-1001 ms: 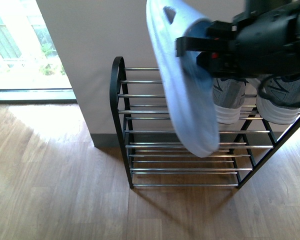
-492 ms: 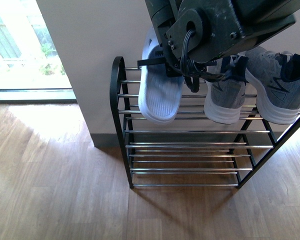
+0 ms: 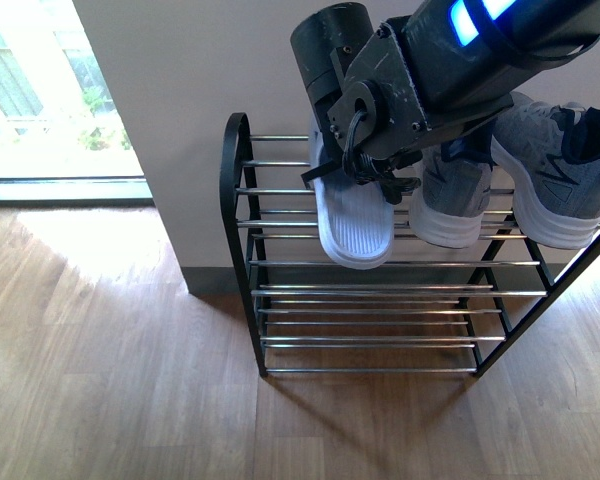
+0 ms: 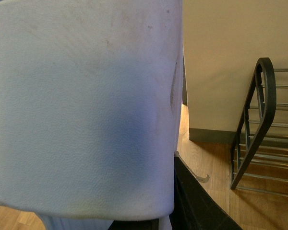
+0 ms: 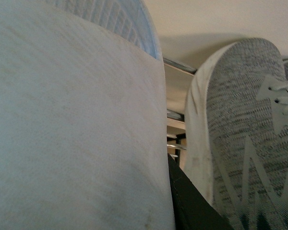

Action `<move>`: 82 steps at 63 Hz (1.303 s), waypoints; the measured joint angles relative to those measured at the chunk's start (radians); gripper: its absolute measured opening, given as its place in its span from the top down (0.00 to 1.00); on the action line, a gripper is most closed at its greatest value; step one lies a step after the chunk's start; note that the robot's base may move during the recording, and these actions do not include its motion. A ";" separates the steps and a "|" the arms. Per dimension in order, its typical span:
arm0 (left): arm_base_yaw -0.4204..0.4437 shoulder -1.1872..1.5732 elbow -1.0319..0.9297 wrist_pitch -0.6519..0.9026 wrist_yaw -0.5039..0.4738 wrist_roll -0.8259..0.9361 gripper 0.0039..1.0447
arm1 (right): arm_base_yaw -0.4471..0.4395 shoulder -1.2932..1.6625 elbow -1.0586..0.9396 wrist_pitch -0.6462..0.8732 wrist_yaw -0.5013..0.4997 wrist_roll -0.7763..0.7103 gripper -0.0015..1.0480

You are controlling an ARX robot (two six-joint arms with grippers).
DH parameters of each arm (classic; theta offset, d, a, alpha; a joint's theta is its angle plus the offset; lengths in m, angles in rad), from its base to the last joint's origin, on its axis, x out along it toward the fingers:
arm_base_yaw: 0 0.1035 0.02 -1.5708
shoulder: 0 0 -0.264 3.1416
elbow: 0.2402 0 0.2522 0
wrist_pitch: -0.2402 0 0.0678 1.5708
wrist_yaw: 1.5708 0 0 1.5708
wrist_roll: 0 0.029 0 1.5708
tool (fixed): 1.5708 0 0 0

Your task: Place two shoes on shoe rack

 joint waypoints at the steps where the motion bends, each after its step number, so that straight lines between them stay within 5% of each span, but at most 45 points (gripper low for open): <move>1: 0.000 0.000 0.000 0.000 0.000 0.000 0.98 | -0.001 0.001 0.001 0.001 0.004 -0.003 0.98; 25: 0.000 0.000 0.000 0.000 0.000 0.000 0.98 | -0.021 0.045 0.048 0.072 0.032 -0.087 0.98; 53: 0.000 0.000 0.000 0.000 0.000 0.000 0.98 | -0.034 -0.024 -0.076 0.160 -0.060 -0.110 0.39; 63: 0.000 0.000 0.000 0.000 0.000 0.000 0.98 | -0.033 -0.122 -0.148 0.137 -0.150 -0.034 0.09; 82: 0.000 0.000 0.000 0.000 0.000 0.000 0.98 | -0.070 -0.327 -0.406 0.200 -0.387 0.110 0.09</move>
